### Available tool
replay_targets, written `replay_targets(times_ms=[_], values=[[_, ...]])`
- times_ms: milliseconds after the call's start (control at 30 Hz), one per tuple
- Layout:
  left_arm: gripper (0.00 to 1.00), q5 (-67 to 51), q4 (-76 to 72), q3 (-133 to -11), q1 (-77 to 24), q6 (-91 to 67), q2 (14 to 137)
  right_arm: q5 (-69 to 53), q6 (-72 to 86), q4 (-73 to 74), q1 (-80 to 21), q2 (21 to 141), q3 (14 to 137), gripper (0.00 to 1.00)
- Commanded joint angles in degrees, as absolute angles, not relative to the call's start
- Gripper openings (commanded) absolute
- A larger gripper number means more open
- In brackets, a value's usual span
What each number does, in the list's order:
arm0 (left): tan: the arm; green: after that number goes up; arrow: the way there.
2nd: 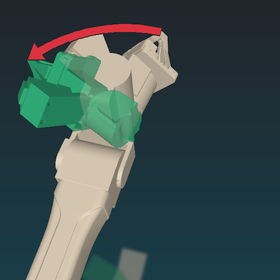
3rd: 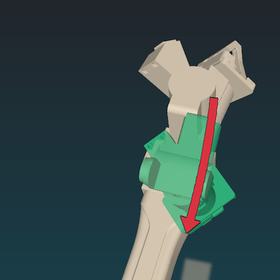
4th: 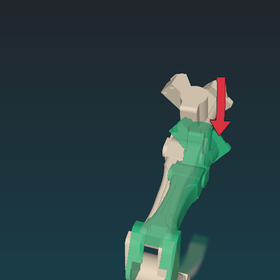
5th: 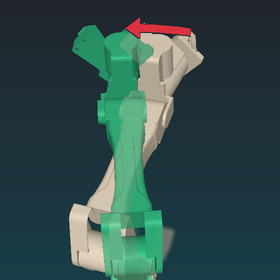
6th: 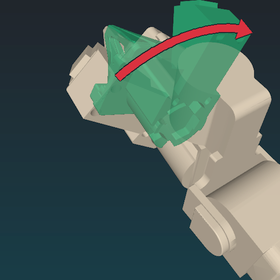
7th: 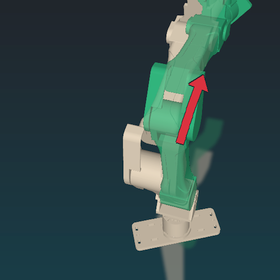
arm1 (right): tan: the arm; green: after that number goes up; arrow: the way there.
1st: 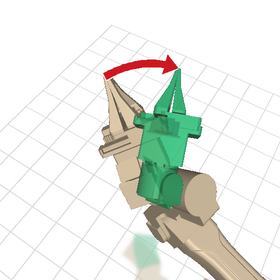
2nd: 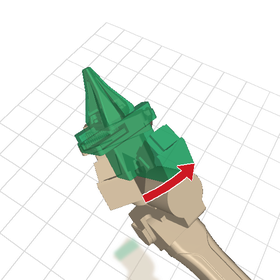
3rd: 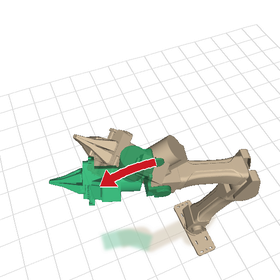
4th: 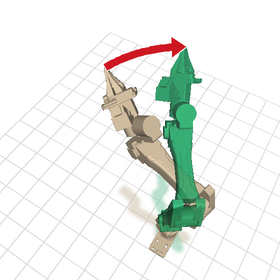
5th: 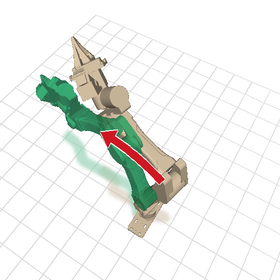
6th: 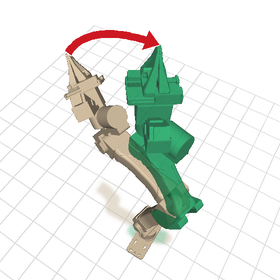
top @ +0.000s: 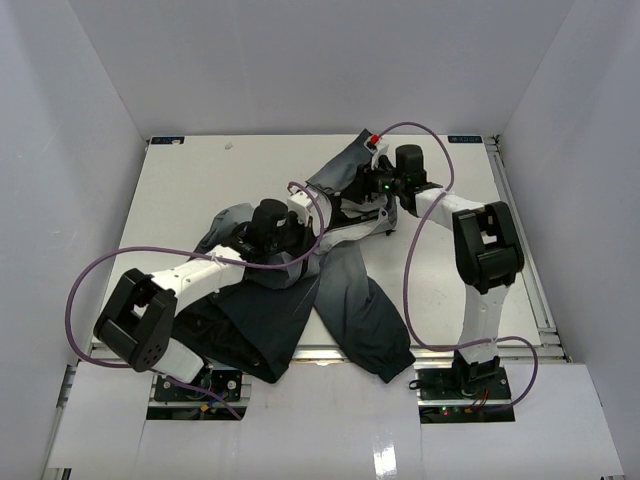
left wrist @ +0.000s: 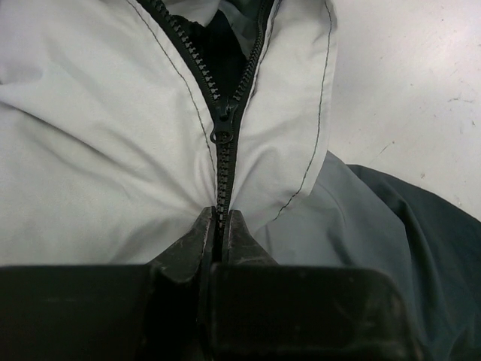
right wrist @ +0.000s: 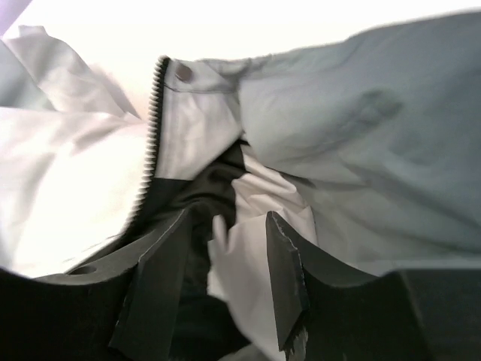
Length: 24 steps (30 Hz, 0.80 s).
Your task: Zip up the jacket
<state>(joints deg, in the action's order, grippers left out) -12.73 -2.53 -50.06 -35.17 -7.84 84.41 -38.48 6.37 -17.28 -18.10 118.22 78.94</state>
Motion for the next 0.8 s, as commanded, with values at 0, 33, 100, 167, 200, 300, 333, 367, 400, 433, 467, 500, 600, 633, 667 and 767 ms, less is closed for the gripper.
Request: replay_targets(times_ms=[0, 33, 100, 167, 200, 300, 333, 367, 400, 433, 467, 500, 600, 633, 667, 767], values=[[0.0, -11.23, -7.32, -47.73, -35.72, -9.67, 83.34, -37.09, 3.16, -16.69, -18.12, 107.23, 71.53, 0.5], [0.0, -10.87, -8.02, -47.18, -35.77, -9.69, 83.1, -36.28, 2.74, -17.2, -18.44, 105.37, 69.42, 0.48], [0.0, -9.65, -9.48, -45.81, -35.72, -9.8, 82.47, -35.8, 1.64, -17.99, -19.22, 101.7, 66.04, 0.44], [0.0, -9.23, -10.37, -44.83, -35.77, -9.84, 82.18, -34.81, 0.44, -18.19, -20.65, 98.18, 63.55, 0.4], [0.0, -9.15, -10.37, -44.75, -35.77, -9.68, 82.26, -34.33, -0.28, -18.03, -21.37, 97.22, 63.07, 0.4], [0.0, -9.05, -10.22, -44.53, -35.77, -9.61, 82.2, -33.31, -3.84, -17.01, -25.6, 94.72, 61.62, 0.42], [0.0, -9.05, -10.17, -44.43, -35.77, -9.58, 82.18, -32.73, -4.56, -16.67, -26.66, 94.22, 61.24, 0.44], [0.0, -9.05, -10.12, -44.32, -35.77, -9.58, 82.18, -31.98, -5.37, -16.19, -27.8, 93.78, 60.97, 0.46], [0.0, -8.98, -10.11, -44.22, -35.77, -9.66, 82.1, -31.21, -6.18, -15.4, -28.91, 93.77, 61.14, 0.47], [0.0, -8.88, -10.11, -44.13, -35.77, -9.75, 82.01, -30.44, -7.0, -14.54, -30.01, 93.86, 61.42, 0.49], [0.0, -8.81, -10.04, -44.12, -35.77, -9.76, 81.93, -30.2, -7.17, -13.93, -30.42, 94.52, 61.72, 0.51], [0.0, -8.79, -10.02, -44.12, -35.84, -9.76, 81.85, -30.08, -7.34, -13.45, -30.91, 94.93, 62.27, 0.52], [0.0, -8.65, -9.76, -43.94, -35.86, -9.83, 81.83, -29.16, -8.77, -11.34, -32.14, 96.75, 63.04, 0.58], [0.0, -8.44, -9.76, -43.89, -35.86, -9.79, 81.83, -27.87, -9.12, -10.47, -32.83, 97.14, 63.56, 0.59], [0.0, -8.25, -9.73, -43.87, -35.86, -9.76, 81.84, -26.46, -9.44, -9.56, -33.51, 97.56, 64.01, 0.59], [0.0, -8.1, -9.5, -44.02, -35.86, -9.83, 81.84, -22.14, -10.06, -7.02, -34.98, 98.71, 64.63, 0.61]])
